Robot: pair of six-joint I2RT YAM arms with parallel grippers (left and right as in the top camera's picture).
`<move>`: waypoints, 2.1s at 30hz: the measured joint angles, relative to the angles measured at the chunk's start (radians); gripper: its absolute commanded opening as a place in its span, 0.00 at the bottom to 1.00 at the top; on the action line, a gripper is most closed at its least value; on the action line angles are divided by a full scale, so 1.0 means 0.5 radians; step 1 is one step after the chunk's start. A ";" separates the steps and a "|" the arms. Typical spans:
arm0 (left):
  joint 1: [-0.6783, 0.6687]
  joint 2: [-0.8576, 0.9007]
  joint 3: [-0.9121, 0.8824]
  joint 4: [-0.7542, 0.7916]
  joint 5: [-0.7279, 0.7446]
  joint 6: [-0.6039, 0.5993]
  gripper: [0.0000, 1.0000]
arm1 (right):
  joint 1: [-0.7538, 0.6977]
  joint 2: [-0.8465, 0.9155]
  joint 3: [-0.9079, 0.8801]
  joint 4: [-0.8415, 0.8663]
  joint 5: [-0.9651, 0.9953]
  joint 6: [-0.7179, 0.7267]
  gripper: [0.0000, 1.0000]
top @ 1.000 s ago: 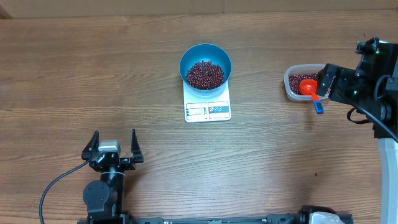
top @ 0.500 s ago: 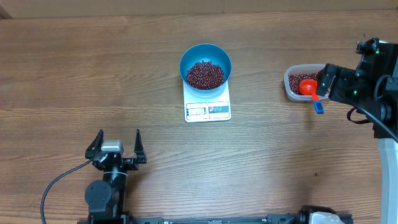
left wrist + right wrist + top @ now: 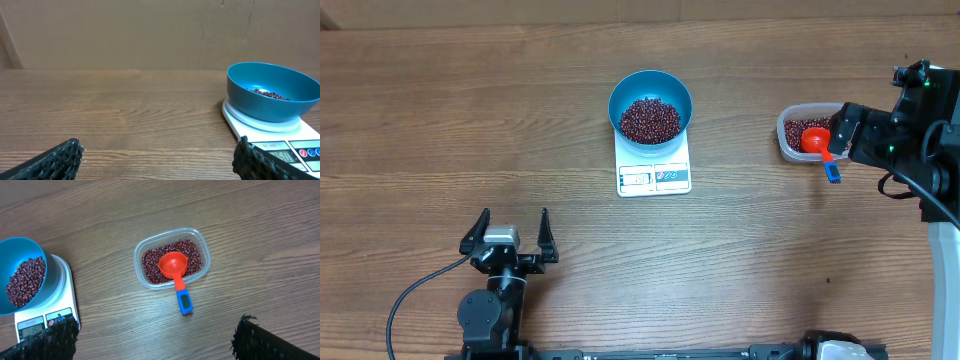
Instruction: Scoop item into bowl and weigh 150g on scale
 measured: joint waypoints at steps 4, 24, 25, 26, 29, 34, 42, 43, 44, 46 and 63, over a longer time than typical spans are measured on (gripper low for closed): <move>0.000 0.000 0.000 0.000 0.000 -0.005 0.99 | 0.000 0.000 0.000 -0.001 0.000 0.000 1.00; 0.000 0.000 0.000 0.000 0.000 -0.005 0.99 | 0.001 0.000 0.000 0.000 0.000 0.000 1.00; 0.000 0.000 0.000 0.000 0.000 -0.005 0.99 | 0.001 0.000 0.000 0.000 -0.001 0.000 1.00; 0.000 0.000 0.000 0.000 0.000 -0.005 0.99 | 0.000 0.000 0.000 0.000 0.000 0.000 1.00; 0.000 0.000 0.000 0.000 0.000 -0.005 0.99 | 0.000 0.000 0.000 0.000 0.000 0.001 1.00; 0.000 0.000 0.000 0.000 0.000 -0.005 1.00 | 0.001 0.000 0.000 0.000 0.000 0.001 1.00; 0.000 0.000 0.000 0.000 0.000 -0.005 0.99 | 0.000 0.000 0.000 0.000 0.000 0.001 1.00; 0.000 0.000 0.000 0.000 0.000 -0.005 0.99 | 0.000 0.000 0.000 0.001 0.000 0.000 1.00; 0.000 0.000 0.000 0.000 0.000 -0.005 0.99 | 0.000 0.000 0.000 0.000 0.000 0.001 1.00; 0.000 0.000 0.000 0.000 0.000 -0.005 1.00 | 0.000 0.000 0.000 0.000 0.000 0.001 1.00; 0.000 0.000 0.000 0.000 0.000 -0.005 1.00 | 0.000 0.000 0.000 0.082 0.090 0.001 1.00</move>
